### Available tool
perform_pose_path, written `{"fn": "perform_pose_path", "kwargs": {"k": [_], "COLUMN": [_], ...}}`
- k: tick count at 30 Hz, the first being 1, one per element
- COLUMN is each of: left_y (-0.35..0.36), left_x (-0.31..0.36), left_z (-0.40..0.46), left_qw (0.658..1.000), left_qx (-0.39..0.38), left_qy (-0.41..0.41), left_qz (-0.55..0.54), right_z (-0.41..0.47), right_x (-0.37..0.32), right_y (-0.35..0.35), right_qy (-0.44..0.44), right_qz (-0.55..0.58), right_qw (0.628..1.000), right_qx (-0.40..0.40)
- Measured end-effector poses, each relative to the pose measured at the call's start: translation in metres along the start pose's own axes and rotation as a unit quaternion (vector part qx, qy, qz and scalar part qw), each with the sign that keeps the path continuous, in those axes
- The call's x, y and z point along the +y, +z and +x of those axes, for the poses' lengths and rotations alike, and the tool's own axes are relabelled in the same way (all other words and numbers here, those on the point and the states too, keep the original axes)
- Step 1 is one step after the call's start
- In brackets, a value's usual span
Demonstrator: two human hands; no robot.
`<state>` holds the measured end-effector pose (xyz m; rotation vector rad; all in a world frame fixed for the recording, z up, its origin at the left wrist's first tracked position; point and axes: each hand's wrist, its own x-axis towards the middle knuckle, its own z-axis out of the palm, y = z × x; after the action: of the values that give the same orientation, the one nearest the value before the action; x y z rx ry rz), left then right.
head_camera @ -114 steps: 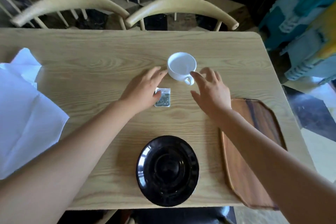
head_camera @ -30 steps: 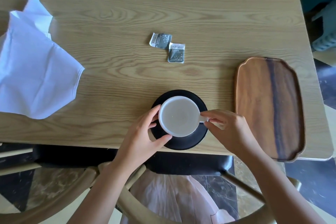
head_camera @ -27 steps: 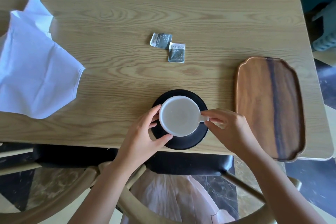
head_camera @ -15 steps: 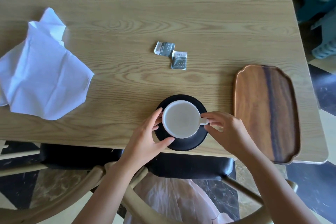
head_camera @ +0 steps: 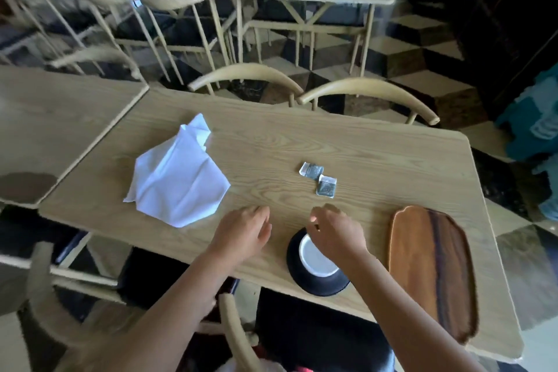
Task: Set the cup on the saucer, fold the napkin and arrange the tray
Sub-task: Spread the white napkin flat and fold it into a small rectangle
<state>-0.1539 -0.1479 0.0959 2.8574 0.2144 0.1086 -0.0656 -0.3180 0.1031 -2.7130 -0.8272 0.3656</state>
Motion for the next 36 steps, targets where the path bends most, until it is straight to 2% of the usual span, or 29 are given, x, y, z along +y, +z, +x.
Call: {"fn": "perform_pose_path", "kwargs": {"k": [5,13,18,23,27,31,34,36], "left_y": [-0.03,-0.044,-0.031,-0.032,-0.024,-0.002,0.011,0.018], "left_x": [-0.044,-0.167,-0.273,-0.347,-0.374,-0.382,-0.386,-0.39], "left_z": [-0.02,-0.052,-0.053,-0.042,-0.03,-0.018,-0.011,-0.007], "left_qw": [0.998,0.99,0.992,0.999,0.991,0.977,0.979,0.983], "left_qx": [0.027,-0.019,-0.045,-0.024,-0.068,-0.129,-0.126,-0.107], "left_qy": [-0.019,-0.054,-0.054,0.014,0.096,0.138,0.132,0.128], "left_qz": [0.054,0.13,0.101,0.034,0.058,0.094,0.091,0.079], "right_z": [0.019,0.052,0.088,0.112,0.123,0.132,0.138,0.142], "right_x": [-0.066,-0.161,-0.228,-0.282,-0.304,-0.306,-0.304,-0.304], "right_y": [0.001,0.063,0.121,0.158,0.174,0.193,0.208,0.214], "right_qy": [-0.068,-0.119,-0.088,-0.051,-0.007,0.025,0.046,0.047], "right_qz": [-0.051,-0.094,-0.09,-0.087,-0.081,-0.103,-0.121,-0.139], "right_qw": [0.996,0.988,0.992,0.994,0.995,0.989,0.984,0.983], "right_qx": [0.024,0.003,-0.026,-0.044,-0.053,-0.103,-0.123,-0.108]}}
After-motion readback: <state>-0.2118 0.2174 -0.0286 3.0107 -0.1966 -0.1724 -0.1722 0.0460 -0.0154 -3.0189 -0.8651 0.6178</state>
